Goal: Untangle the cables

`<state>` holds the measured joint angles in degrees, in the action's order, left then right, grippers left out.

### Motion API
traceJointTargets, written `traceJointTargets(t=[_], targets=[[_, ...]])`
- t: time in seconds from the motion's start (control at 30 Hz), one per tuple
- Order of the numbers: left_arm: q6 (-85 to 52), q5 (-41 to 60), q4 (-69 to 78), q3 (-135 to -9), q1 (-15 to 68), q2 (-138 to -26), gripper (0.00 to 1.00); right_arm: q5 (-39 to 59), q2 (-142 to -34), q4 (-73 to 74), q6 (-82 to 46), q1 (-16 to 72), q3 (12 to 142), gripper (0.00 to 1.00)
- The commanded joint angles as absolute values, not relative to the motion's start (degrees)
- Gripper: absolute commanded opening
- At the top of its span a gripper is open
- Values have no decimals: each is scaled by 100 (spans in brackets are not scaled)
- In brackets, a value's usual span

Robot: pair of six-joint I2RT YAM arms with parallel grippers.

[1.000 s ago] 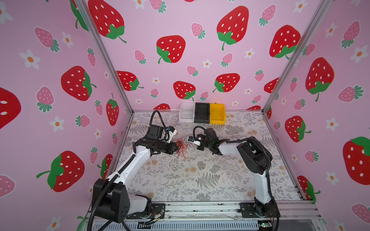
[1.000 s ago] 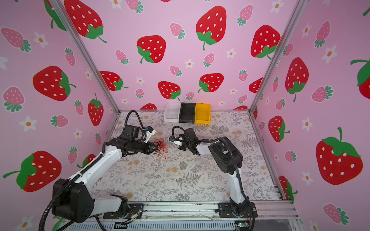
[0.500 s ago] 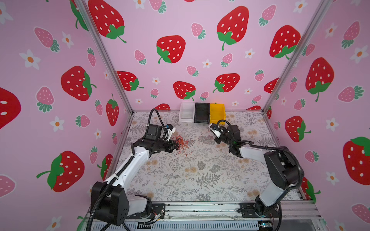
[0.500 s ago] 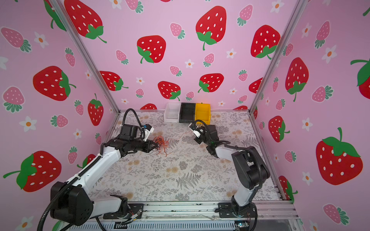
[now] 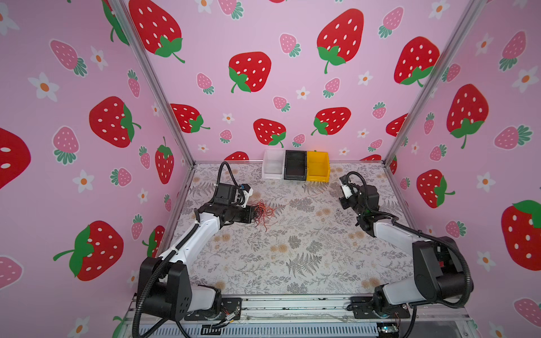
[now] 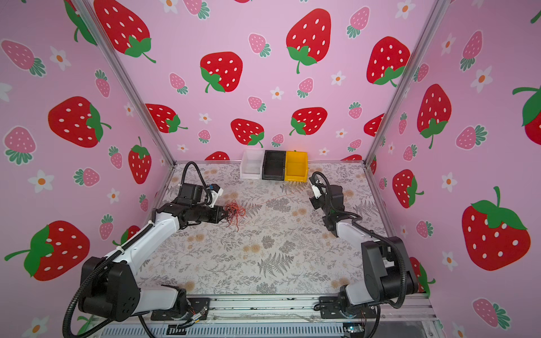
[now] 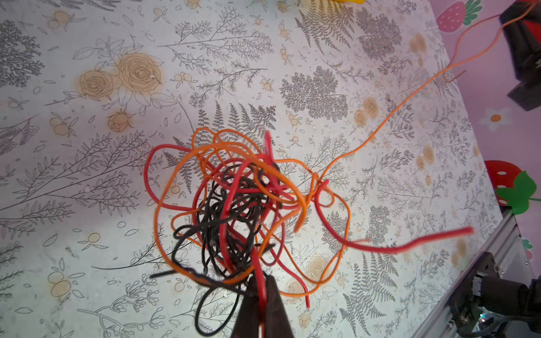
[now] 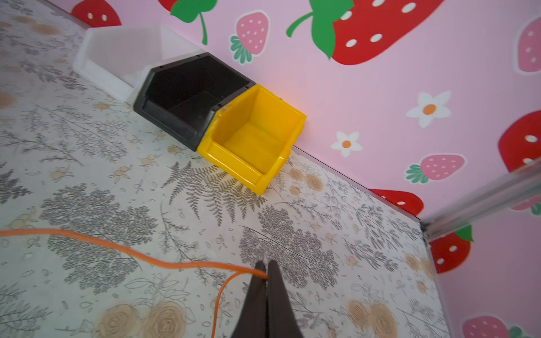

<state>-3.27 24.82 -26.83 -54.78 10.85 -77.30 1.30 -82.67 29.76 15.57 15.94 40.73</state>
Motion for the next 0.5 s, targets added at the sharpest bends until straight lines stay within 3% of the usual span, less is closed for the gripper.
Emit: traceJointTargets(t=[0.0,0.47], targets=[[-303,2339,-2617,-5423,1033,-7713,0,-316,-8047,2593,1428,1316,3930,0],[-150,2074,-2816,-5326,866,-7824,0,-888,-7950,1735,1449,370,3891,0]])
